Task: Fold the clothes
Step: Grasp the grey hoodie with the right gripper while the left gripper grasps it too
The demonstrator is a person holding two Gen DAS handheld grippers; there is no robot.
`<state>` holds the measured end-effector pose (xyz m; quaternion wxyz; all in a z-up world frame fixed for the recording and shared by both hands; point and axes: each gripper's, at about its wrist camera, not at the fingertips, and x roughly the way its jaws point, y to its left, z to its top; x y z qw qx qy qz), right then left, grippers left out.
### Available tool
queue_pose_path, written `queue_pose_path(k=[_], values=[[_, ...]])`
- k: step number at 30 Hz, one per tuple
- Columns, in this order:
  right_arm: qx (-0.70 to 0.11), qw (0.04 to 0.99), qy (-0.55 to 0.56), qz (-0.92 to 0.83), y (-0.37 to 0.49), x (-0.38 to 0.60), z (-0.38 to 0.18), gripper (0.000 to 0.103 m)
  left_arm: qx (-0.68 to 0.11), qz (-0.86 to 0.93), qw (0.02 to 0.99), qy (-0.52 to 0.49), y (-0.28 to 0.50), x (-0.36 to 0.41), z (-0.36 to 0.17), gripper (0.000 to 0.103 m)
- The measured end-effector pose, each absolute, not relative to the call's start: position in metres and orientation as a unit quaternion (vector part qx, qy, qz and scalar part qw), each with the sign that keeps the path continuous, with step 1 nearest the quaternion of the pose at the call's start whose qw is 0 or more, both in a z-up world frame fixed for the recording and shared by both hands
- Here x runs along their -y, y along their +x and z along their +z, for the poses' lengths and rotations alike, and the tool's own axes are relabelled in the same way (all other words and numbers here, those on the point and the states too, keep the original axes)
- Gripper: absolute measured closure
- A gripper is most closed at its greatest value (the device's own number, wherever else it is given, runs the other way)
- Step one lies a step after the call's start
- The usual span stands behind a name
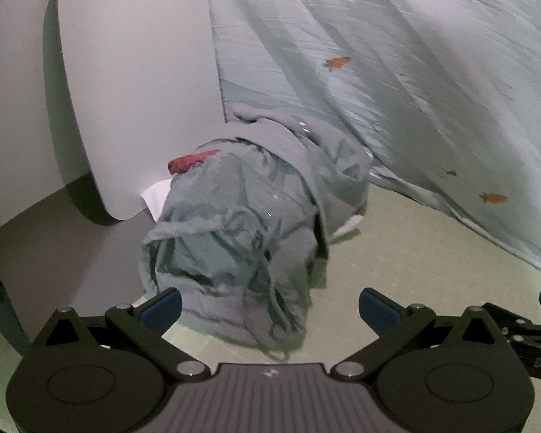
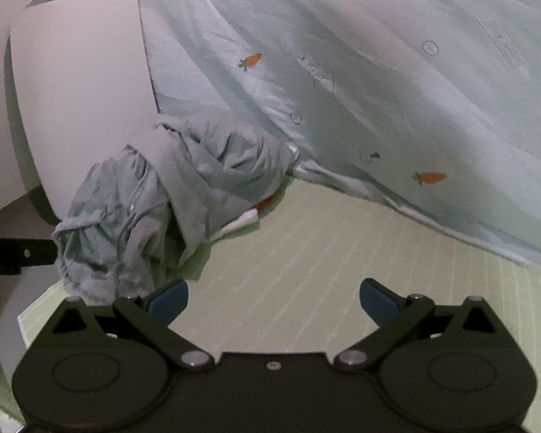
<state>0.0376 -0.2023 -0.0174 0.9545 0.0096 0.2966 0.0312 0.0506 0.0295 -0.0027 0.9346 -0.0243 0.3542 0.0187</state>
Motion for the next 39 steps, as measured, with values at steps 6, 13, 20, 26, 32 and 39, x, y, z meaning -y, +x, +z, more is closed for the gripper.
queue_pose_path(k=[6,13,20,26,32,39], values=[[-0.284,0.958,-0.003,0.027,0.096,0.198,-0.006,0.0,-0.359,0.025,0.932,-0.042,0.105,-0.049,-0.006,0.0],[-0.272,0.961,-0.02,0.052,0.187,0.183,0.002,0.002,-0.343,0.03,0.937,-0.064,0.185,-0.073,-0.006,0.002],[-0.276,0.954,-0.039,0.108,0.303,0.145,-0.013,0.02,-0.327,0.011,0.941,-0.087,0.275,-0.08,-0.011,0.015],[-0.262,0.95,-0.018,0.167,0.369,0.113,-0.024,0.028,-0.354,0.005,0.931,-0.09,0.321,-0.075,-0.037,0.044],[-0.252,0.936,-0.105,0.223,0.395,0.074,-0.045,0.036,-0.349,0.008,0.934,-0.078,0.329,-0.07,-0.048,0.074],[-0.202,0.946,-0.143,0.208,0.372,0.076,-0.036,0.085,-0.323,0.003,0.945,-0.052,0.321,-0.065,-0.037,0.095]])
